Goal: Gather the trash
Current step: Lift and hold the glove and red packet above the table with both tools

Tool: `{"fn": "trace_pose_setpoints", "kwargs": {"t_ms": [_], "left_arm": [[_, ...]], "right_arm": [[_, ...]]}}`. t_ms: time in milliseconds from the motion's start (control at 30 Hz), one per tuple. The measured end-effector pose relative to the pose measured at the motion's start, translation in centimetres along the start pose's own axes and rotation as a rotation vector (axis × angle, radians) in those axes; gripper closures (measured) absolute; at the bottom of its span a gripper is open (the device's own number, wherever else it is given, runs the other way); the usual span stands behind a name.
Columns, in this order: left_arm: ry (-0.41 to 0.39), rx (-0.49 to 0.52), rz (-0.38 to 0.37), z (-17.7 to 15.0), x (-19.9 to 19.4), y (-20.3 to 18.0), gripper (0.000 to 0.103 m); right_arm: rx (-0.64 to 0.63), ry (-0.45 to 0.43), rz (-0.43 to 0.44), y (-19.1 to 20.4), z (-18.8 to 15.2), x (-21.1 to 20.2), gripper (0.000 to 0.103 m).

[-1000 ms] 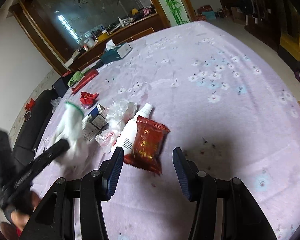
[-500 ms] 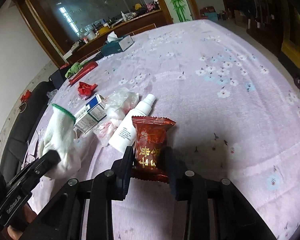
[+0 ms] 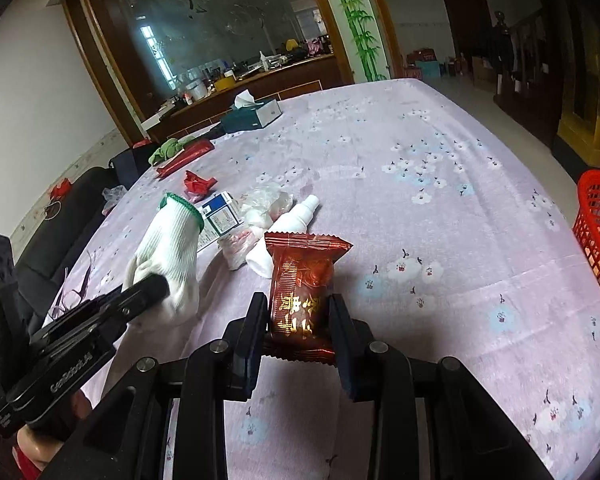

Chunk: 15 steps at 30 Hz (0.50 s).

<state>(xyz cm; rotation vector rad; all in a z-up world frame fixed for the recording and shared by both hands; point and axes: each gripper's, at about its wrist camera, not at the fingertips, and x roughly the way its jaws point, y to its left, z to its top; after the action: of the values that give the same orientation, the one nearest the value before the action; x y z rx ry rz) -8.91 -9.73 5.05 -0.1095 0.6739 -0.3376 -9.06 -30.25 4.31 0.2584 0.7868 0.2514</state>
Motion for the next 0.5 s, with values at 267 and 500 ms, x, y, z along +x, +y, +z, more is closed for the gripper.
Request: {"fn": "trace_pose_setpoints", "kwargs": {"t_ms": [267, 500], "left_arm": [[-0.018, 0.022, 0.063, -0.5, -0.7, -0.1, 0.084], [-0.028, 0.036, 0.111, -0.9, -1.3, -0.2, 0.084]], "right_arm": [[-0.003, -0.005, 0.008, 0.3, -0.3, -0.6, 0.070], [-0.008, -0.026, 0.004, 0.6, -0.5, -1.9, 0.070]]}}
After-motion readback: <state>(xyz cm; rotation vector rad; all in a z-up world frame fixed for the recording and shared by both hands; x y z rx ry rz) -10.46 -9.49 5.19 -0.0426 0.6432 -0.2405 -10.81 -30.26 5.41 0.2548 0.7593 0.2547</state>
